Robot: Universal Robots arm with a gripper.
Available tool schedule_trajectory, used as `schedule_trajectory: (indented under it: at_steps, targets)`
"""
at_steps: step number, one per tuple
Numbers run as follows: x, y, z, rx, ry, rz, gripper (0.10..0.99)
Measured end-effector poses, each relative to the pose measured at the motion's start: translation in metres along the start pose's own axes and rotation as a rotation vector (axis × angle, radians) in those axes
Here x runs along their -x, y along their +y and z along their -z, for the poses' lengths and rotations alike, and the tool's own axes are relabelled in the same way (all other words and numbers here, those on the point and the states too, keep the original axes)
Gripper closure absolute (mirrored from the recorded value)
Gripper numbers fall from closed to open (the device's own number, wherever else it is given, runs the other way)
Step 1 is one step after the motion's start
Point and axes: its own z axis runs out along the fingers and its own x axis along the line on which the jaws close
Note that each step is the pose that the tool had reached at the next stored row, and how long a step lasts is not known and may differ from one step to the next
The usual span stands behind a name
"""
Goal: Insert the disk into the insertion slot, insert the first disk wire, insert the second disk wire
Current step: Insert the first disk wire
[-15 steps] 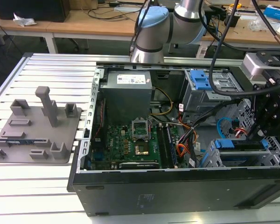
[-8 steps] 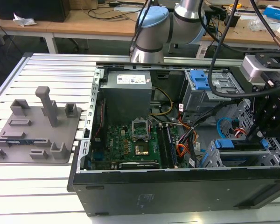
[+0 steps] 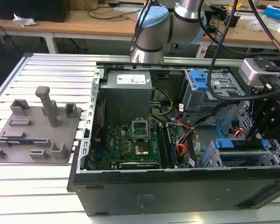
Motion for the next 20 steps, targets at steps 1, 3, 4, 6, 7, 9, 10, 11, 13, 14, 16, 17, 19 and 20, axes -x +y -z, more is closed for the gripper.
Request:
schedule_trajectory:
  at_steps: [1, 3, 4, 6, 7, 9, 10, 11, 13, 14, 16, 17, 19, 20]
  targets:
    - [-0.0003, 0.0000, -0.0007, 0.000, -0.0002, 0.000, 0.922]
    - [-0.0003, 0.0001, -0.0013, 0.001, -0.0022, 0.000, 0.914]
    - [-0.0004, 0.0001, 0.0003, 0.001, -0.0024, 0.000, 0.855]
    - [-0.0007, -0.0001, 0.0079, 0.000, -0.0009, 0.000, 0.729]
    - [-0.0009, -0.0002, 0.0125, 0.000, -0.0002, 0.000, 0.729]
    - [-0.0006, -0.0005, 0.0261, 0.000, 0.0019, 0.000, 0.667]
    - [-0.0005, -0.0006, 0.0325, 0.000, 0.0026, 0.000, 0.667]
    - [-0.0005, -0.0008, 0.0406, 0.000, 0.0036, 0.000, 0.667]
    - [-0.0004, -0.0008, 0.0427, 0.000, 0.0050, 0.000, 0.667]
    - [-0.0004, -0.0008, 0.0428, 0.000, 0.0051, 0.000, 0.667]
    - [-0.0004, -0.0008, 0.0428, 0.000, 0.0053, 0.000, 0.667]
    - [-0.0004, -0.0008, 0.0429, 0.000, 0.0053, 0.000, 0.667]
    - [-0.0004, -0.0008, 0.0429, 0.000, 0.0054, 0.000, 0.667]
    - [-0.0004, -0.0008, 0.0429, 0.000, 0.0055, 0.000, 0.667]
